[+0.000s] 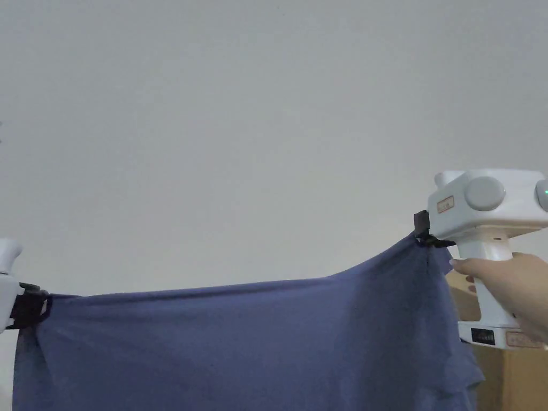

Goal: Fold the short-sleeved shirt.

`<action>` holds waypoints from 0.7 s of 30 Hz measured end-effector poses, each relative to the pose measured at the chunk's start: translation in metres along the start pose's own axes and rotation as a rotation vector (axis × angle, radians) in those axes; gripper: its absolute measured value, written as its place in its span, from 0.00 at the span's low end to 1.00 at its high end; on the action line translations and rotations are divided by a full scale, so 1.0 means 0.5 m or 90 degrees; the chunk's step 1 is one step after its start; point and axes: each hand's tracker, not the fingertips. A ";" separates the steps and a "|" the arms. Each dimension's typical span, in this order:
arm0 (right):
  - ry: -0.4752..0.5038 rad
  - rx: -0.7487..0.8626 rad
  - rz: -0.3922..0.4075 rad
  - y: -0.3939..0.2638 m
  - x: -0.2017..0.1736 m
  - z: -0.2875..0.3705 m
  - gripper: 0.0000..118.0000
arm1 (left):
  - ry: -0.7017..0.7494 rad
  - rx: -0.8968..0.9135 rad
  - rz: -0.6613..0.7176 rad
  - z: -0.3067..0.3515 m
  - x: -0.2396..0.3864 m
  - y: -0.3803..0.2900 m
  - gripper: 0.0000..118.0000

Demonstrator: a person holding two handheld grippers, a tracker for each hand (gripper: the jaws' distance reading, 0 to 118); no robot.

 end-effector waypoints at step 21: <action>-0.088 0.076 0.108 -0.047 -0.081 -0.333 0.00 | 0.101 0.078 0.079 -0.350 0.003 0.029 0.03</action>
